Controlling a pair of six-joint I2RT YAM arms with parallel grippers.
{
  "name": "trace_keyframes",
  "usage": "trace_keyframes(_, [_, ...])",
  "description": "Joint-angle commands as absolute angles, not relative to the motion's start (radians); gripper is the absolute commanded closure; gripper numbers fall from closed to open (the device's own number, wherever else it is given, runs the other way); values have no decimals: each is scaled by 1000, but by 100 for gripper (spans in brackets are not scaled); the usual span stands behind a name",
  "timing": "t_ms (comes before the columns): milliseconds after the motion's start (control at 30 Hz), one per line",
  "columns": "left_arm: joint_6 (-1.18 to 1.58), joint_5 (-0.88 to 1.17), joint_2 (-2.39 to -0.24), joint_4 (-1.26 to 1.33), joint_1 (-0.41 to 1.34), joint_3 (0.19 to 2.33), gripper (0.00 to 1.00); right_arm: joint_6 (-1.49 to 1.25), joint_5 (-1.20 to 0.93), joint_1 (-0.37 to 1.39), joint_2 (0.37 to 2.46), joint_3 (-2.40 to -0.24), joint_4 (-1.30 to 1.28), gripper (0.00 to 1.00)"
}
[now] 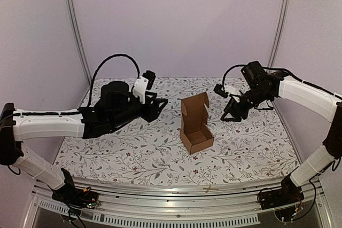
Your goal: Fold the paper box
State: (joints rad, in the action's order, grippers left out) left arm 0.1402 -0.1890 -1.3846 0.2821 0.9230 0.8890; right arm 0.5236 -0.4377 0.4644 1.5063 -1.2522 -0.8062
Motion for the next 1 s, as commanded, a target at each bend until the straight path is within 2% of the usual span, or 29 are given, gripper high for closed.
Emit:
trace_keyframes(0, [257, -293, -1418, 163, 953, 827, 47, 586, -395, 467, 1455, -1355, -767, 47])
trace_keyframes(100, [311, -321, -1434, 218, 989, 794, 46, 673, -378, 510, 1520, -1558, -932, 42])
trace_keyframes(200, [353, -380, -1458, 298, 1030, 768, 46, 810, -275, 595, 1615, -1697, -1053, 39])
trace_keyframes(333, [465, -438, -1486, 317, 1070, 759, 46, 906, -224, 651, 1757, -1861, -1153, 38])
trace_keyframes(633, [544, -540, -1541, 259, 1185, 755, 42, 960, -117, 713, 1950, -1998, -1150, 37])
trace_keyframes(767, [580, -533, -1578, 259, 1205, 754, 42, 960, -110, 715, 1984, -2036, -1176, 47])
trace_keyframes(967, [543, -519, -1610, 382, 1214, 718, 43, 933, -62, 737, 1943, -2004, -1205, 78])
